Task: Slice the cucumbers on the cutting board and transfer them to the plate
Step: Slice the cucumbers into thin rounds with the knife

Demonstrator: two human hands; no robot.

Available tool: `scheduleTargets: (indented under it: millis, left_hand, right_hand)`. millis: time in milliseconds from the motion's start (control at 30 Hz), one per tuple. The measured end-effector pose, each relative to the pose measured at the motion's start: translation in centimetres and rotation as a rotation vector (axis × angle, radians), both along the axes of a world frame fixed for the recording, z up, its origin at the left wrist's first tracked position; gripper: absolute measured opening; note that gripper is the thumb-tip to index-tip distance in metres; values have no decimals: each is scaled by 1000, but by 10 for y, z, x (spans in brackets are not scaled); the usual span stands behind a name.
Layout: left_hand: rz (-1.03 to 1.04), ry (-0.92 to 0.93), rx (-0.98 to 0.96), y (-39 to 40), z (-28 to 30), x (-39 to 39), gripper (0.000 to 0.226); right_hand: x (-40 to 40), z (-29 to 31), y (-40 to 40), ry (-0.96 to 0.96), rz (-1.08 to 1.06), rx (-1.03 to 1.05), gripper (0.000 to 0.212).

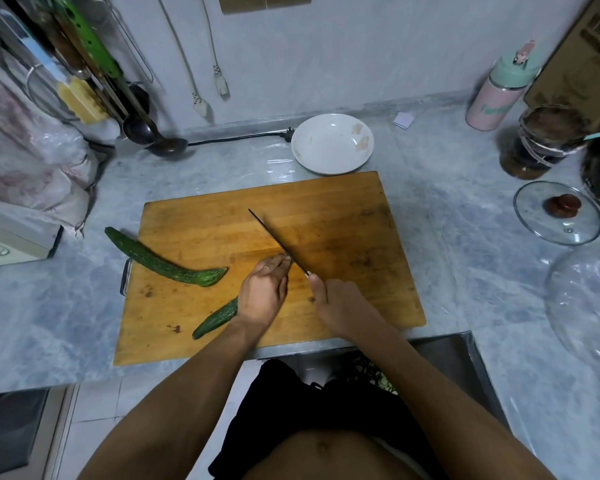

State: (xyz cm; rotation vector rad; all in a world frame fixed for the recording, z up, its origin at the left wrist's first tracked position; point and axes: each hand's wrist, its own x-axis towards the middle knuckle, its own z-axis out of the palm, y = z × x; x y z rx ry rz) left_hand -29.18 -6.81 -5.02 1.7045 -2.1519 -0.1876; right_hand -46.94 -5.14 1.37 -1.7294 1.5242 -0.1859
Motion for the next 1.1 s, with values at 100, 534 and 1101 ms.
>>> scheduleTargets:
  millis: [100,534,1101]
  left_hand:
    - [71,20,63,4,5,-4,38]
    - [290,160,63,23,8,-18,41]
    - [369,110,142,28,9,-34,49]
  right_hand:
    - [-1,2,3,5,-2,-3,77]
    - [-28,16,-13,-67,130,-18,69]
    - [-54,28,-4,-110,262,0,57]
